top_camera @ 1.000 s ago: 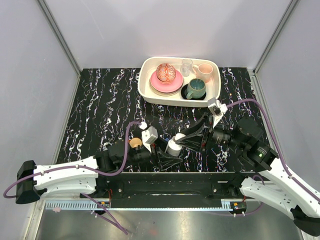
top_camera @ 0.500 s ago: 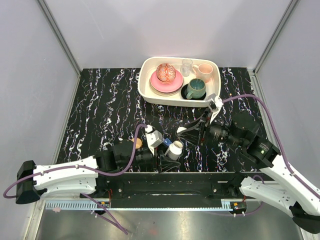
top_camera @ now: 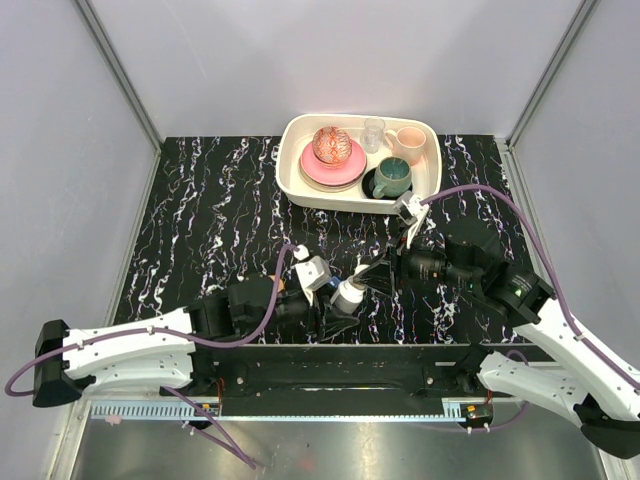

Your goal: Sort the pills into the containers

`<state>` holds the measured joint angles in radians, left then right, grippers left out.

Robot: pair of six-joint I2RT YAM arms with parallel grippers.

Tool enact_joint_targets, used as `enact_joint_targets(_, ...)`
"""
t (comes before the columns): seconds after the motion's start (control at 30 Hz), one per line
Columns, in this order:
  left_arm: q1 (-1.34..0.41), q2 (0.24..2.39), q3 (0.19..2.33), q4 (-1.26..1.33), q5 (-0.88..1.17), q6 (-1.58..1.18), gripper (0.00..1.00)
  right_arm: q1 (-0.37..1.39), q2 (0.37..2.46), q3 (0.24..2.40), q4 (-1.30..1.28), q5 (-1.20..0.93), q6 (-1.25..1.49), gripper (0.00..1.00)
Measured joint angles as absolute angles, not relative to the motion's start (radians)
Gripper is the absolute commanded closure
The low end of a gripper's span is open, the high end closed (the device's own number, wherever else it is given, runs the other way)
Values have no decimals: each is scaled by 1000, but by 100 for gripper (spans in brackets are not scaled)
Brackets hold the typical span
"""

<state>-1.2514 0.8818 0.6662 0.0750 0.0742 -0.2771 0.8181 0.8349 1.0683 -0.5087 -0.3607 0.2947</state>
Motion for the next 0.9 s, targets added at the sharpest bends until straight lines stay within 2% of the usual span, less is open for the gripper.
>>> enact_joint_targets(0.9,-1250,972,713,23,67,-259,100,818,800,1069,-570,-278,298,100)
